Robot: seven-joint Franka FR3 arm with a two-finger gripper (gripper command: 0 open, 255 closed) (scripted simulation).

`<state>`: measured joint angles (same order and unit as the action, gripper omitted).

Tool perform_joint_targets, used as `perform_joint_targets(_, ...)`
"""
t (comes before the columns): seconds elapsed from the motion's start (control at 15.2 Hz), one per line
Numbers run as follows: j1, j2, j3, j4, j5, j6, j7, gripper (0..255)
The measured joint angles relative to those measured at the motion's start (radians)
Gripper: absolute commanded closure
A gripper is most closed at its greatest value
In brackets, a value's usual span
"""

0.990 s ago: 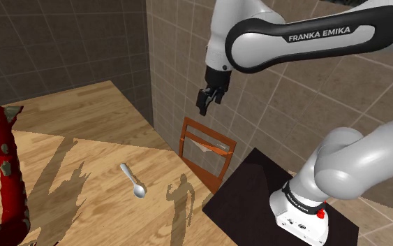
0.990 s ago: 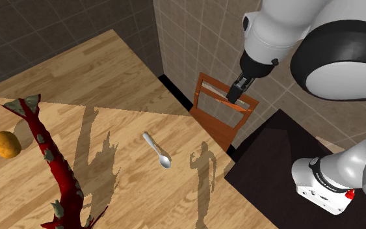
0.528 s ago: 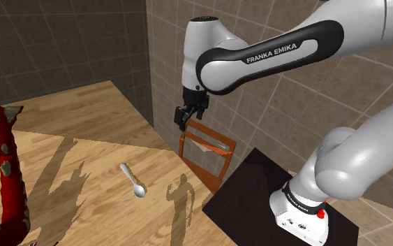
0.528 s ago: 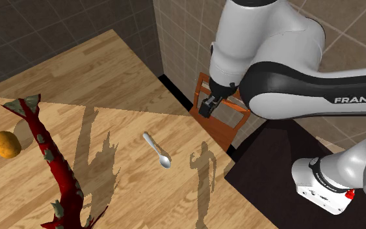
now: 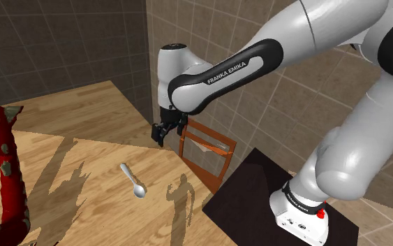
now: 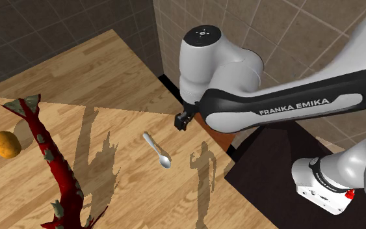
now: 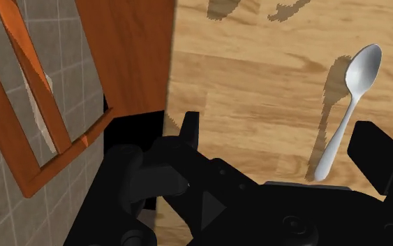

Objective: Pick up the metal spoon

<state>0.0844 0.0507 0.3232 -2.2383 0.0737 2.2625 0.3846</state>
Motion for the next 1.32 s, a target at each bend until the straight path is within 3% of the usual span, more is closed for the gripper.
perform_joint_targets(0.46, 0.061, 0.281, 0.012, 0.175, -0.045, 0.089, 0.121, 0)
perform_joint_targets(1.06, 0.15, 0.62, -0.007, 0.485, -0.069, 0.106, 0.208, 0)
perform_joint_targets(1.32, 0.172, 0.692, -0.015, 0.542, -0.076, 0.12, 0.221, 0)
